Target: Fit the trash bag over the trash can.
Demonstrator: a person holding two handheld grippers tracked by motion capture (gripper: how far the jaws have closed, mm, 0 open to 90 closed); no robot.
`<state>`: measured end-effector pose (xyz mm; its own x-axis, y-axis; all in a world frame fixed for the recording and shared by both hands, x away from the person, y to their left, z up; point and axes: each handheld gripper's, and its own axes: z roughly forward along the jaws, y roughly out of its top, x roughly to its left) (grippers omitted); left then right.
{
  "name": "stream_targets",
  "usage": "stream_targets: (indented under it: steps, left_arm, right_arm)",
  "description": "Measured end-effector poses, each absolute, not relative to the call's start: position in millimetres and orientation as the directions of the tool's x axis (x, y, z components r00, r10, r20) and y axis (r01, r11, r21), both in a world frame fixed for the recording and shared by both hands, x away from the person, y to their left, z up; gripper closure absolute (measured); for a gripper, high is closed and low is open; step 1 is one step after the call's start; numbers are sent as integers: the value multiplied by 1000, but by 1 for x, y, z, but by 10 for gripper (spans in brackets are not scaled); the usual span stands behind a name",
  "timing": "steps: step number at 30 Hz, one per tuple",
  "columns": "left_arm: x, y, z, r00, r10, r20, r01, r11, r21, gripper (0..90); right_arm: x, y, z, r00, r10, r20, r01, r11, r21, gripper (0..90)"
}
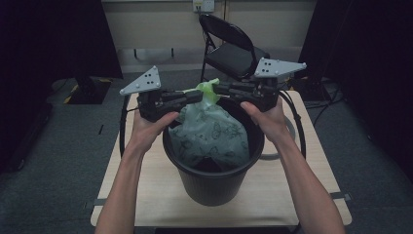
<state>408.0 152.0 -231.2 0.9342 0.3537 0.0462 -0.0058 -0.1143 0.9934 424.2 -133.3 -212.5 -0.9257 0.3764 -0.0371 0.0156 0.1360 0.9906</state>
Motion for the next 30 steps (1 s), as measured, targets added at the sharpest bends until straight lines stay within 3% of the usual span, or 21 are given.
stream_targets:
  steps: [3,8,12,14,15,20,26,28,30]
  left_arm:
    - [408,152,-233,938,344,49,-10,-115,993,900]
    - [408,151,-233,938,343,47,-4,-125,992,900]
    - [408,152,-233,937,346,50,-10,-116,993,900]
    - [408,153,-234,937,347,49,-9,-116,993,900]
    - [407,155,-235,935,350,48,-9,-112,994,900]
    - [406,162,-238,934,354,46,-12,-98,995,900]
    - [404,166,-237,929,367,44,-15,-83,996,900]
    - [404,166,-237,930,365,42,-14,-79,997,900]
    - [405,166,-237,930,366,41,-13,-77,997,900]
  right_arm:
    - [424,-135,-211,-931,364,-35,6,112,994,748]
    - [423,-133,-208,-943,333,-16,4,59,998,552]
    - [426,-128,-209,-954,300,0,25,79,997,649]
    - [427,-127,-210,-954,298,-1,29,96,995,749]
    - [427,-127,-211,-951,309,-3,31,103,994,743]
    - [432,-136,-214,-939,341,40,68,71,995,541]
    - [436,-137,-218,-939,337,70,103,82,991,438]
    - [437,-136,-219,-945,317,81,113,83,990,488]
    - [437,-134,-221,-952,295,75,110,102,989,628]
